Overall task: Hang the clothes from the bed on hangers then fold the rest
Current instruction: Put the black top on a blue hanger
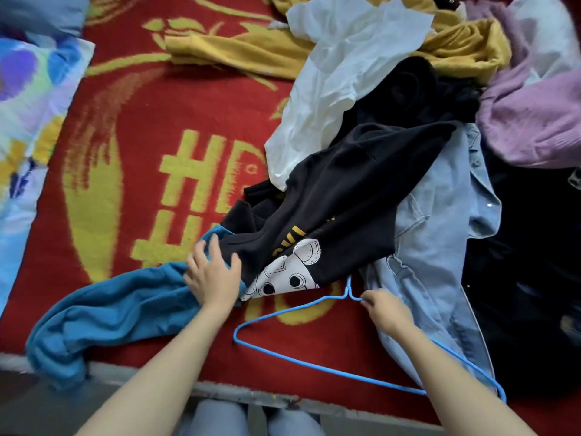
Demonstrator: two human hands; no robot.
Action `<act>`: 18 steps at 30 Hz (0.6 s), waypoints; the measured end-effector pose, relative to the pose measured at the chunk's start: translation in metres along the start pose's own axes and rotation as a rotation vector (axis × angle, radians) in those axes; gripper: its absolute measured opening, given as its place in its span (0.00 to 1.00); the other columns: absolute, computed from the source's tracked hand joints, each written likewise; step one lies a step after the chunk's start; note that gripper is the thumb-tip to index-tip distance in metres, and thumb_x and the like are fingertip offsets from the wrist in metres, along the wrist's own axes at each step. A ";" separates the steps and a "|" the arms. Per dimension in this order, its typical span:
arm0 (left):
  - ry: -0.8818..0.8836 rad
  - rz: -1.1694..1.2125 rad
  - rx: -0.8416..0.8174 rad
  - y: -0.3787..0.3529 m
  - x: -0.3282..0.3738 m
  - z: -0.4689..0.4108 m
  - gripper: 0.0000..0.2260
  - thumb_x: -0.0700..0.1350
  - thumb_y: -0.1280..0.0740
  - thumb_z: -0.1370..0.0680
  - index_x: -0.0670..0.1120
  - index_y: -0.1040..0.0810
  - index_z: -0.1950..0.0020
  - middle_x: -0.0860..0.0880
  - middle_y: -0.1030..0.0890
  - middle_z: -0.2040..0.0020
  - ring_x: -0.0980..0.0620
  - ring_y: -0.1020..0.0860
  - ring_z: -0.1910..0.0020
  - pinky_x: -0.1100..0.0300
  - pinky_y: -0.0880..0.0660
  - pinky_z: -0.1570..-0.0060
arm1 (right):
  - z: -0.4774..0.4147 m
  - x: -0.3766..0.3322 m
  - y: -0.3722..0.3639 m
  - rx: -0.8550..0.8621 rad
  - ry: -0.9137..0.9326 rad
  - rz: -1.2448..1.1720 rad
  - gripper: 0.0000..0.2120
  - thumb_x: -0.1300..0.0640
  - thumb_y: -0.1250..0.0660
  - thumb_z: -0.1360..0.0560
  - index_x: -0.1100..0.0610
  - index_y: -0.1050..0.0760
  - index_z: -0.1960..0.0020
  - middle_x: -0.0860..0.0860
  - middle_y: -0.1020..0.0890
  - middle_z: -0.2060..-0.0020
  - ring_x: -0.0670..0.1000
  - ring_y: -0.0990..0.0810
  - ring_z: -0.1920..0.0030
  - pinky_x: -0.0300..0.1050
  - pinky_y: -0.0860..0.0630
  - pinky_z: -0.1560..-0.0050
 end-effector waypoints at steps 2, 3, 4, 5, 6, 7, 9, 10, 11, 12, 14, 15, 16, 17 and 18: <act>0.199 0.123 -0.178 -0.023 -0.014 -0.027 0.33 0.55 0.36 0.23 0.46 0.46 0.23 0.42 0.42 0.24 0.42 0.44 0.26 0.43 0.42 0.33 | 0.014 0.015 0.009 0.041 -0.011 -0.038 0.12 0.54 0.42 0.20 0.54 0.22 0.43 0.53 0.20 0.45 0.56 0.23 0.42 0.46 0.30 0.51; 0.295 0.224 -0.308 -0.040 -0.019 -0.034 0.36 0.56 0.37 0.23 0.45 0.51 0.22 0.43 0.45 0.23 0.43 0.46 0.25 0.46 0.45 0.31 | 0.023 0.025 0.015 0.060 -0.025 -0.090 0.11 0.55 0.41 0.21 0.55 0.22 0.44 0.52 0.19 0.46 0.56 0.23 0.43 0.46 0.29 0.50; 0.368 0.319 -0.418 -0.055 -0.022 -0.035 0.37 0.56 0.37 0.23 0.43 0.52 0.23 0.43 0.44 0.23 0.43 0.44 0.25 0.49 0.45 0.30 | 0.032 0.037 0.021 0.084 -0.047 -0.149 0.11 0.56 0.39 0.21 0.56 0.21 0.45 0.52 0.18 0.47 0.55 0.22 0.44 0.46 0.28 0.50; 0.407 0.377 -0.478 -0.064 -0.025 -0.033 0.36 0.55 0.36 0.23 0.40 0.49 0.23 0.41 0.41 0.25 0.42 0.41 0.26 0.51 0.43 0.30 | 0.043 0.050 0.028 0.114 -0.078 -0.208 0.09 0.56 0.38 0.22 0.57 0.20 0.49 0.53 0.17 0.52 0.55 0.21 0.47 0.46 0.29 0.52; 0.427 0.401 -0.488 -0.064 -0.026 -0.028 0.34 0.54 0.35 0.23 0.37 0.43 0.25 0.39 0.35 0.27 0.41 0.36 0.29 0.51 0.38 0.32 | 0.055 0.061 0.038 0.149 -0.106 -0.266 0.08 0.55 0.36 0.23 0.58 0.21 0.55 0.53 0.17 0.59 0.55 0.20 0.53 0.47 0.30 0.55; 0.455 0.420 -0.464 -0.062 -0.029 -0.022 0.30 0.52 0.33 0.24 0.34 0.36 0.30 0.37 0.30 0.32 0.39 0.31 0.34 0.49 0.33 0.35 | 0.066 0.070 0.046 0.188 -0.127 -0.324 0.10 0.53 0.34 0.24 0.57 0.23 0.62 0.51 0.20 0.66 0.53 0.21 0.59 0.47 0.31 0.58; 0.513 0.523 -0.418 -0.051 -0.032 -0.005 0.22 0.47 0.30 0.26 0.32 0.27 0.40 0.36 0.22 0.43 0.38 0.24 0.42 0.49 0.28 0.44 | 0.088 0.078 0.066 0.264 -0.148 -0.385 0.18 0.50 0.33 0.25 0.54 0.32 0.71 0.47 0.29 0.75 0.50 0.28 0.68 0.48 0.34 0.63; 0.525 0.614 -0.424 -0.047 -0.029 0.003 0.17 0.44 0.29 0.26 0.32 0.25 0.44 0.38 0.21 0.48 0.41 0.23 0.46 0.51 0.26 0.48 | 0.097 0.077 0.074 0.289 -0.144 -0.376 0.20 0.49 0.33 0.25 0.54 0.35 0.72 0.47 0.31 0.76 0.49 0.30 0.70 0.48 0.35 0.65; 0.512 0.703 -0.432 -0.044 -0.023 0.009 0.12 0.40 0.29 0.27 0.34 0.24 0.49 0.41 0.21 0.54 0.44 0.23 0.50 0.54 0.26 0.52 | 0.102 0.072 0.083 0.314 -0.125 -0.355 0.21 0.49 0.33 0.25 0.54 0.37 0.72 0.47 0.32 0.76 0.49 0.31 0.70 0.48 0.36 0.66; 0.479 0.789 -0.432 -0.034 -0.013 0.013 0.07 0.37 0.30 0.27 0.35 0.22 0.52 0.44 0.22 0.57 0.47 0.24 0.53 0.57 0.27 0.58 | 0.109 0.064 0.095 0.337 -0.096 -0.338 0.22 0.48 0.34 0.24 0.53 0.38 0.71 0.47 0.32 0.77 0.48 0.32 0.71 0.46 0.36 0.67; 0.358 0.924 -0.407 -0.005 0.012 0.016 0.08 0.31 0.31 0.27 0.39 0.21 0.50 0.48 0.22 0.60 0.50 0.25 0.59 0.66 0.29 0.65 | 0.120 0.045 0.116 0.358 -0.031 -0.286 0.21 0.47 0.35 0.24 0.53 0.37 0.71 0.47 0.32 0.77 0.46 0.32 0.71 0.42 0.37 0.67; 0.266 0.949 -0.376 0.018 0.023 0.017 0.10 0.30 0.32 0.28 0.41 0.21 0.49 0.50 0.22 0.62 0.53 0.25 0.62 0.69 0.29 0.67 | 0.127 0.035 0.128 0.369 -0.003 -0.248 0.20 0.46 0.35 0.24 0.52 0.36 0.70 0.47 0.32 0.77 0.44 0.32 0.71 0.41 0.37 0.67; 0.166 0.938 -0.347 0.042 0.033 0.017 0.11 0.29 0.32 0.28 0.42 0.21 0.50 0.52 0.22 0.63 0.55 0.25 0.64 0.71 0.29 0.68 | 0.134 0.026 0.138 0.378 0.028 -0.221 0.19 0.45 0.35 0.25 0.51 0.35 0.70 0.47 0.32 0.77 0.43 0.33 0.72 0.41 0.36 0.67; 0.048 0.910 -0.320 0.071 0.042 0.017 0.11 0.29 0.32 0.28 0.43 0.21 0.52 0.53 0.22 0.64 0.55 0.25 0.64 0.71 0.29 0.67 | 0.142 0.014 0.153 0.400 0.067 -0.219 0.19 0.45 0.35 0.25 0.49 0.34 0.72 0.47 0.32 0.78 0.43 0.33 0.72 0.41 0.36 0.67; -0.066 0.872 -0.320 0.090 0.051 0.018 0.10 0.29 0.32 0.28 0.43 0.21 0.55 0.52 0.22 0.64 0.54 0.25 0.62 0.69 0.29 0.65 | 0.146 0.008 0.164 0.418 0.111 -0.270 0.19 0.47 0.34 0.26 0.47 0.34 0.73 0.46 0.32 0.79 0.43 0.34 0.73 0.43 0.37 0.68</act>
Point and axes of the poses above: each hand's wrist, its own z-axis away from the middle knuckle, its own y-axis out of the back of the hand, x = y × z, the point moved 10 cm from there along -z, towards the middle knuckle
